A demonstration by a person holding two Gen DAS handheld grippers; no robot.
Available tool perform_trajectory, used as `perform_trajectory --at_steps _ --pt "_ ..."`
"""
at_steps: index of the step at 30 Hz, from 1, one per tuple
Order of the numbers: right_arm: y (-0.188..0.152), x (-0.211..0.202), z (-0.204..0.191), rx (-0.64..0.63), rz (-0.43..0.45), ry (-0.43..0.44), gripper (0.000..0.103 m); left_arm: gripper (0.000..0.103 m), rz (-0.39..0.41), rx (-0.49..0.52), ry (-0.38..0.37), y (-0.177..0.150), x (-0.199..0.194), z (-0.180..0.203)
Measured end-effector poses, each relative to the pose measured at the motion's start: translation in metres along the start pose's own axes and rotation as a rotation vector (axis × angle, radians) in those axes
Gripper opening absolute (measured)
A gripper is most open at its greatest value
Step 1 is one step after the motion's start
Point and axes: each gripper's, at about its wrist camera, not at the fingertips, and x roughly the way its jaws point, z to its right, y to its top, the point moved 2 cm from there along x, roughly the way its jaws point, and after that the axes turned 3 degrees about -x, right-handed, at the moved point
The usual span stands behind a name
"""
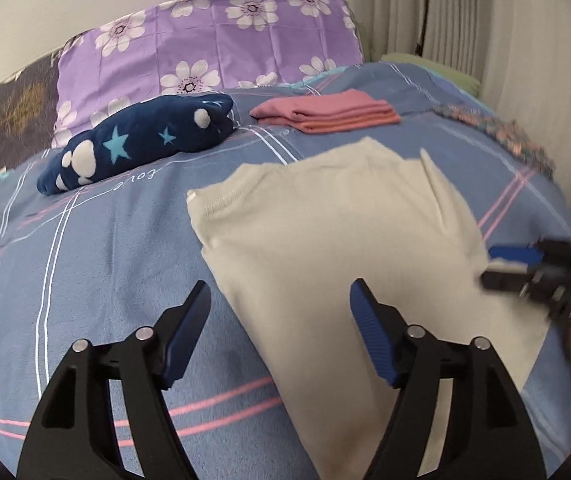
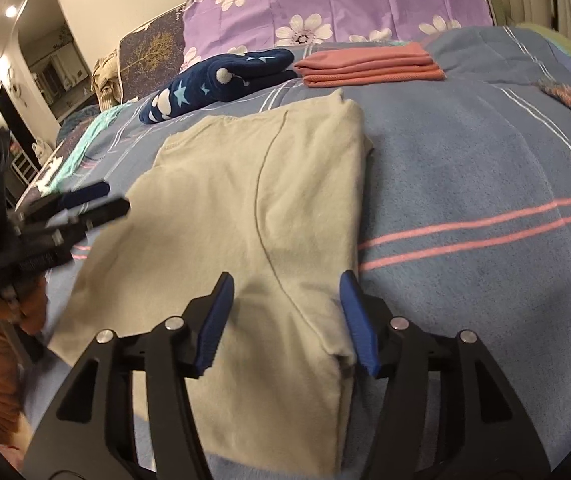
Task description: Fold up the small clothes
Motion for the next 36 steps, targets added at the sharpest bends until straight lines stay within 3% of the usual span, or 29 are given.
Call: perform_trajectory --at_steps 6,11,16,21,28,30,32,34,36 --pt "0.017 -0.015 0.031 0.071 -0.002 -0.002 0.06 0.078 -0.047 -0.04 -0.033 -0.006 0.014 -0.003" --pt "0.02 0.007 0.041 0.122 -0.094 0.094 0.061 0.081 -0.096 -0.139 -0.116 -0.013 0.022 -0.012" --pt "0.024 0.019 0.034 0.074 -0.112 0.105 0.07 0.083 -0.106 -0.166 -0.141 -0.016 0.025 -0.014" --pt "0.032 0.031 0.03 0.02 -0.138 0.121 0.071 0.085 -0.12 -0.188 -0.18 -0.016 0.029 -0.016" --pt "0.061 0.063 0.033 -0.012 -0.169 0.269 0.07 0.085 -0.137 -0.193 -0.233 -0.005 0.044 -0.018" --pt "0.069 0.071 0.034 0.008 -0.161 0.29 0.061 0.083 -0.141 -0.203 -0.237 0.0 0.049 -0.019" --pt "0.072 0.075 0.032 0.014 -0.156 0.272 0.048 0.072 -0.142 -0.207 -0.225 0.004 0.05 -0.02" --pt "0.071 0.072 0.024 -0.014 -0.145 0.24 0.034 0.052 -0.134 -0.206 -0.202 0.005 0.047 -0.019" --pt "0.07 0.06 0.016 -0.053 -0.11 0.205 0.021 0.041 -0.106 -0.184 -0.16 0.007 0.037 -0.018"
